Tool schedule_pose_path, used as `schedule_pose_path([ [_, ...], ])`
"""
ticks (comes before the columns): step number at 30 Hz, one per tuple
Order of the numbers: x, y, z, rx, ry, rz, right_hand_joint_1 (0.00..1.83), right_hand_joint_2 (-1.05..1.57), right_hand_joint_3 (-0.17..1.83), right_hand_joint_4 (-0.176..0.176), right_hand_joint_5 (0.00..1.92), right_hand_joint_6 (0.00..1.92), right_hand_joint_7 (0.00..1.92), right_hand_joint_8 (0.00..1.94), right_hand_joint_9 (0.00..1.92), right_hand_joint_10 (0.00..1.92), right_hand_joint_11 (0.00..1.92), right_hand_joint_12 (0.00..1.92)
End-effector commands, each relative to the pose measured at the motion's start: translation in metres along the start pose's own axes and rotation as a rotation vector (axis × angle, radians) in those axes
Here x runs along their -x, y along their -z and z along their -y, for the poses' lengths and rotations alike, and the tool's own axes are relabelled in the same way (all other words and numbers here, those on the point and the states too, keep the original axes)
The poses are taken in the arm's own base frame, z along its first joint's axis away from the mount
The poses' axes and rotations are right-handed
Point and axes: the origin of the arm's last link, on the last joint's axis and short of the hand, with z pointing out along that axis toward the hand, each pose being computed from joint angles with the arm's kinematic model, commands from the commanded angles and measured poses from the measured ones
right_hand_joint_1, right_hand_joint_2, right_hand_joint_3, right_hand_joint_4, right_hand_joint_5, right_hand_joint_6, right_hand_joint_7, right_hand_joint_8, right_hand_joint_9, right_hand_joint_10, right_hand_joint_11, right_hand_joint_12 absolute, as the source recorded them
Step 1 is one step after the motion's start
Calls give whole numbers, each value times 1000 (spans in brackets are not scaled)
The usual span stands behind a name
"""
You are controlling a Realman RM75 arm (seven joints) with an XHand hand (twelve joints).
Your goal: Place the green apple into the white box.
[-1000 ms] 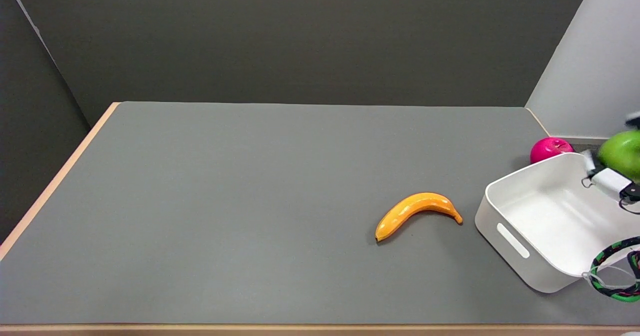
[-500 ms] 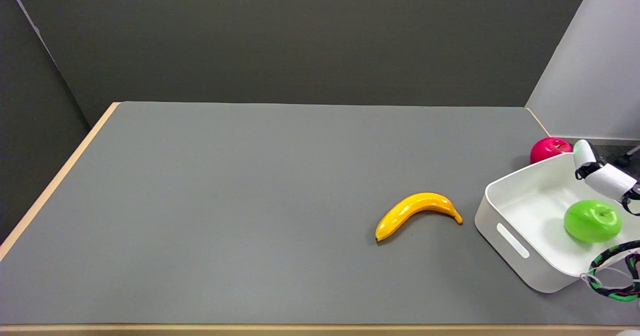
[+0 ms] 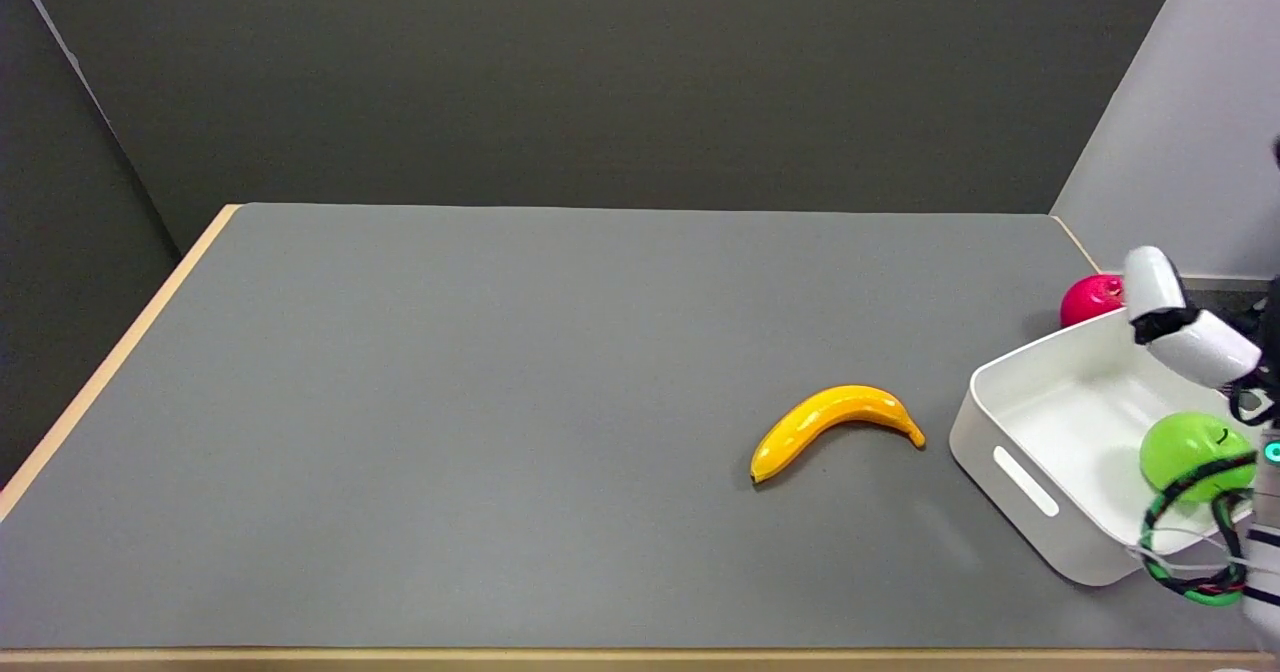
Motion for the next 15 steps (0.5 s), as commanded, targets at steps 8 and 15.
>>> schedule_pose_path([
  [8, 41, 39, 245, -744, -441, 76, 225, 561, 910, 44, 137, 412, 126, 317, 4, 390, -1, 715],
  [15, 80, 32, 271, -745, -489, 314, 248, 651, 771, 34, 182, 359, 193, 272, -1, 523, -1, 798],
])
